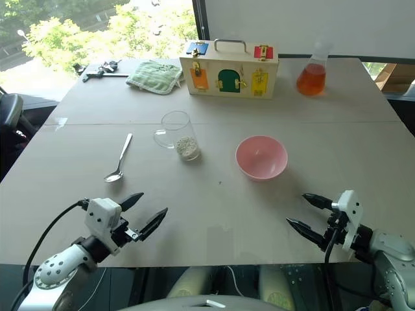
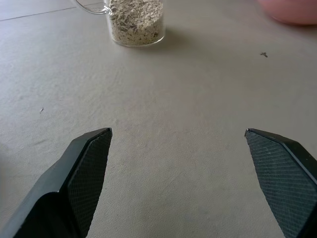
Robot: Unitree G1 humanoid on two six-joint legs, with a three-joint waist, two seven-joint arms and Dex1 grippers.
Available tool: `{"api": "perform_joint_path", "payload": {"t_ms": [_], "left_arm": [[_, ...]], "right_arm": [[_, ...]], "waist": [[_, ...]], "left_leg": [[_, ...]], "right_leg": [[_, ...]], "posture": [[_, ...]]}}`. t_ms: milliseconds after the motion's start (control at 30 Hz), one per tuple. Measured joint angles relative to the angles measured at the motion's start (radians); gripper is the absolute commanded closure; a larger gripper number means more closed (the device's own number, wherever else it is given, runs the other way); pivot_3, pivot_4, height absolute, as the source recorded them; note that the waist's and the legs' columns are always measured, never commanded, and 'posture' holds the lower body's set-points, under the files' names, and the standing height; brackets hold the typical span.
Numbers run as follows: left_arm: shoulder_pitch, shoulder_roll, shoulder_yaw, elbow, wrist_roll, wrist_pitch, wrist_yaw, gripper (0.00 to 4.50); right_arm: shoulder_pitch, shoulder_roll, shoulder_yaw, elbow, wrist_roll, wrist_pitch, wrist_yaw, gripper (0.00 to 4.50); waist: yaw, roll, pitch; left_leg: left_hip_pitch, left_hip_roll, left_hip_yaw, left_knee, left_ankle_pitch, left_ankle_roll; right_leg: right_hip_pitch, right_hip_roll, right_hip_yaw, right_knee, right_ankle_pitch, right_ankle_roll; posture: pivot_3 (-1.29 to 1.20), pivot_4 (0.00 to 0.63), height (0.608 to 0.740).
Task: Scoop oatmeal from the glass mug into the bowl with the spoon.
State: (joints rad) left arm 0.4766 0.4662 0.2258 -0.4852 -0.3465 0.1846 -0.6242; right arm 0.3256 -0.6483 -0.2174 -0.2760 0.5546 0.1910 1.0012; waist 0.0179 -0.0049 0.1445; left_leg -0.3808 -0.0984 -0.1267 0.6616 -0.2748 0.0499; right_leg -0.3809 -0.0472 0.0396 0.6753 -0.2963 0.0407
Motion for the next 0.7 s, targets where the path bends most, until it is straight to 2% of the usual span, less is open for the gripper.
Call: {"api": "perform_joint_path", "payload": {"t_ms": [700], "left_arm": [[-0.038,-0.026,-0.008,0.029,-0.008,-0.016,-0.002,0.04]], "right_arm": [[0.032,0.0,-0.001,-0.03,0.004,0.004,-0.026,0.0]], "waist": [[0.0,0.0,0.0]], "left_leg": [[0.0,0.0,0.0,-0.003,0.0,0.0]], "right_leg": [[0.0,0.0,0.0,-0.003,0.0,0.0]], "posture": [[0.0,0.15,0.74]]}}
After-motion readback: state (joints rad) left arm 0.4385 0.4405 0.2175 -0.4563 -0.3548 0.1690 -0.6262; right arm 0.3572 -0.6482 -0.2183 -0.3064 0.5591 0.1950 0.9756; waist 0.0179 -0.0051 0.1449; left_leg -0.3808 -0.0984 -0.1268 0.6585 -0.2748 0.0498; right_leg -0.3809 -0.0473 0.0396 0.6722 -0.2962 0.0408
